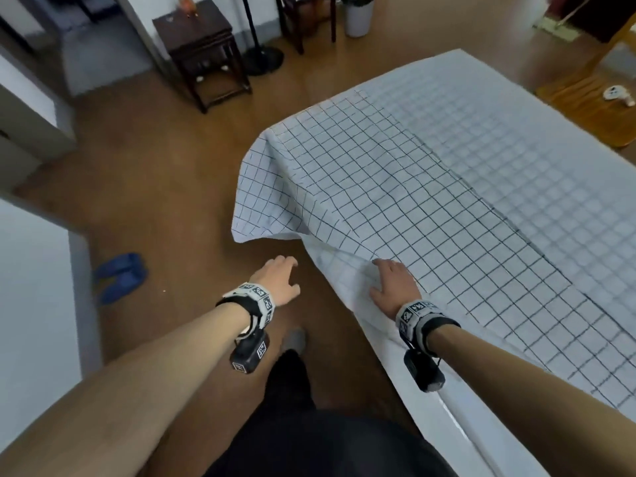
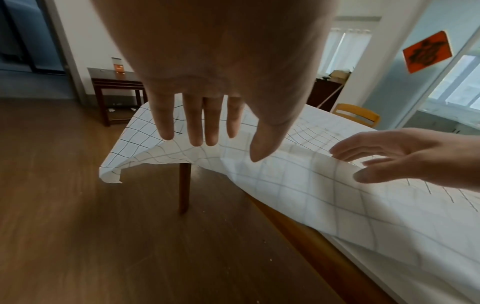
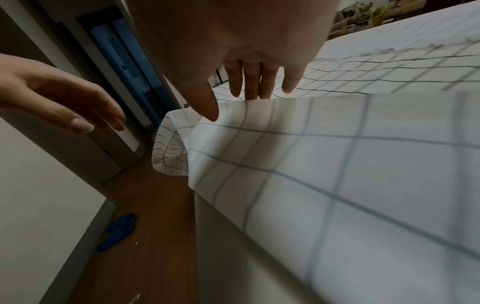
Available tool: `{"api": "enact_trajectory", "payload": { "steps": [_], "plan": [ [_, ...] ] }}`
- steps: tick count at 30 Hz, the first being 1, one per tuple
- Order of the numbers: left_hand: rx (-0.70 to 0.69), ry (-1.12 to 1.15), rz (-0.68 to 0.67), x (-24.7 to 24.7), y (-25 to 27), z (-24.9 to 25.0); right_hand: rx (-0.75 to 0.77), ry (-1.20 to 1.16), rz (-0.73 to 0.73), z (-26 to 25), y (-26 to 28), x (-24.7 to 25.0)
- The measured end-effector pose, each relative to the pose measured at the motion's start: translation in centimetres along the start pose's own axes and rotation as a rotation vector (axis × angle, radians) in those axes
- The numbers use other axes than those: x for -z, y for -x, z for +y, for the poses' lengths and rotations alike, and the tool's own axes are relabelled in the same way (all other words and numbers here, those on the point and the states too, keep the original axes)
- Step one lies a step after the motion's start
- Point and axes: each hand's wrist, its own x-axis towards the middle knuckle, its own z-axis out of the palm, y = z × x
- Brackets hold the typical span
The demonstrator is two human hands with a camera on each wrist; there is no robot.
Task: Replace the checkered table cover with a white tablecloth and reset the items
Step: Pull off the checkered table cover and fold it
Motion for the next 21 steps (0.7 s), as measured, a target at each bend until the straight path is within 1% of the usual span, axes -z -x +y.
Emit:
{"api": "enact_trajectory", "payload": {
  "steps": [4,7,10,13,16,18,21],
  "plan": [
    [-0.063,0.007,0.023,1.3,-4.3,-3.0,-0.038,-0.005,-0.034,-2.7,-4.5,-0.1],
    [-0.150,-0.008,0.031,2.6,-8.7,-5.2,-0.071,0.049,-0.026,-4.7,-7.4,-0.6],
    [-0.234,-0.043,-0.003,3.9,-12.5,-7.3,-0.141,0.106,-0.021,-6.9,-9.2,-1.1],
    [-0.313,-0.074,-0.056,4.6,-15.3,-8.9,-0.190,0.088,0.031,-8.6,-9.7,-0.6],
    [-0.367,-0.140,-0.098,5.1,-17.3,-9.6,-0.249,0.052,0.113,-9.4,-9.2,1.0],
    [-0.403,-0.183,-0.095,5.2,-18.4,-9.6,-0.298,0.018,0.171,-9.5,-8.5,2.5],
    [-0.443,-0.196,-0.048,6.2,-20.0,-9.0,-0.397,-0.010,0.255,-9.3,-7.9,4.6]
  ]
}}
